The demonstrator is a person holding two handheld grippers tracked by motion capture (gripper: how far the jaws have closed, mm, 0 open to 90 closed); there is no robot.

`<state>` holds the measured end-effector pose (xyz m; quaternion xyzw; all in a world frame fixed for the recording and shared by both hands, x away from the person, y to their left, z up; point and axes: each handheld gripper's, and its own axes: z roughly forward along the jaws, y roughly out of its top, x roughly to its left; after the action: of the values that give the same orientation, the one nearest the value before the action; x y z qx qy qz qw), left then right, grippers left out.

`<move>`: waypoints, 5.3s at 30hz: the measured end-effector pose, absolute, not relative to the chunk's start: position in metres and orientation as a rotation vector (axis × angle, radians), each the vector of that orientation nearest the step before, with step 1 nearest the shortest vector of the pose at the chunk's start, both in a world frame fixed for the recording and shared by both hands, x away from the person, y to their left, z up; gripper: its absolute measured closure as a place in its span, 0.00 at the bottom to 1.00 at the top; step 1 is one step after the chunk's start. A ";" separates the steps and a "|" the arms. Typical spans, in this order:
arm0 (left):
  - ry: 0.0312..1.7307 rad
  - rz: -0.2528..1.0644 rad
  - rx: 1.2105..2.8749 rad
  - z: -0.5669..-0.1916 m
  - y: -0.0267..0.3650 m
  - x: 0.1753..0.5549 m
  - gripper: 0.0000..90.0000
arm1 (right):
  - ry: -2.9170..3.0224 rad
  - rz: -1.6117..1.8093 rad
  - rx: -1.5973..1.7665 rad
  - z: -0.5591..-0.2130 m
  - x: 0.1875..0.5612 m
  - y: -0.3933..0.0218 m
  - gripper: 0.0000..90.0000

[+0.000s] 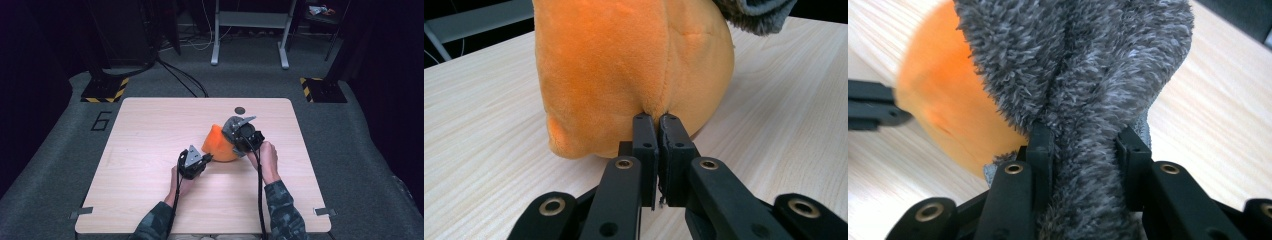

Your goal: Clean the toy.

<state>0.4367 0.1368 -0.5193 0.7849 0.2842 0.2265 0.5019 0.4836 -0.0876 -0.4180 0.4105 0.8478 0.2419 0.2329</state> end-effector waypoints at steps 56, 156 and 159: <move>0.694 0.525 1.898 -0.520 0.139 0.439 0.96 | 2.379 0.695 1.115 -0.412 0.481 -0.081 0.74; 0.731 0.646 1.978 -0.516 0.126 0.455 0.95 | 2.330 0.713 1.189 -0.436 0.492 -0.101 0.73; 0.725 0.612 1.962 -0.512 0.127 0.451 0.95 | 2.307 0.734 1.206 -0.427 0.488 -0.103 0.73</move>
<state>0.4513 0.1266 -0.5119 0.7979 0.2951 0.2490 0.4628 0.4881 -0.1026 -0.4271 0.4353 0.8328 0.2649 0.2166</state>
